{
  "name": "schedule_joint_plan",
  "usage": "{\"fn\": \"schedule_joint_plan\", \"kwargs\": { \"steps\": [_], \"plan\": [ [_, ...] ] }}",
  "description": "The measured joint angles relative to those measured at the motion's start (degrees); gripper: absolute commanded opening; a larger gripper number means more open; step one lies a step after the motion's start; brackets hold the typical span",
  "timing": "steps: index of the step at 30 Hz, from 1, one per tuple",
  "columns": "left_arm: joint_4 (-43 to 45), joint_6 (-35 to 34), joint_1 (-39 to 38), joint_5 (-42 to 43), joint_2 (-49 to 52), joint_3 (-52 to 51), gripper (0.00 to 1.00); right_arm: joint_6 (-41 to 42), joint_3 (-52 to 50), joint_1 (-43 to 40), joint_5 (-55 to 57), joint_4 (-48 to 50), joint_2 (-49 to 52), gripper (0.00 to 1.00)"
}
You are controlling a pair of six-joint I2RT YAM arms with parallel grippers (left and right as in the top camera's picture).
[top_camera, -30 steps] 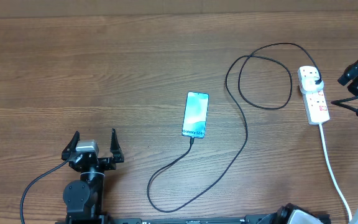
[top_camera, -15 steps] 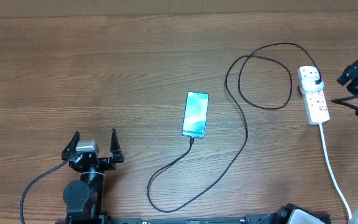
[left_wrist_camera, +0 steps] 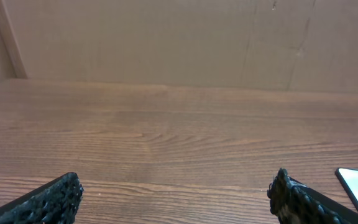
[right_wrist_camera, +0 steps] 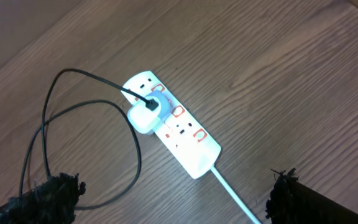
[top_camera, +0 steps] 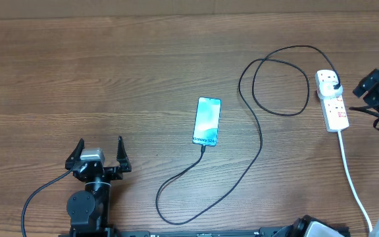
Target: Plug charger to phone and switch on socket
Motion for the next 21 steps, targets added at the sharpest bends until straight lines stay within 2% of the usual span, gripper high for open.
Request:
{"fn": "schedule_joint_plan", "kwargs": {
  "steps": [8, 13, 21],
  "plan": [
    [0.0, 0.0, 0.0, 0.0, 0.0, 0.0, 1.00, 0.0, 0.0, 0.0, -3.5, 2.2, 0.0, 1.00],
    [0.0, 0.0, 0.0, 0.0, 0.0, 0.0, 1.00, 0.0, -2.3, 1.4, -8.1, 9.7, -1.0, 1.00],
    [0.0, 0.0, 0.0, 0.2, 0.0, 0.0, 1.00, 0.0, -13.5, 9.4, -10.7, 24.4, -7.1, 1.00]
  ]
}}
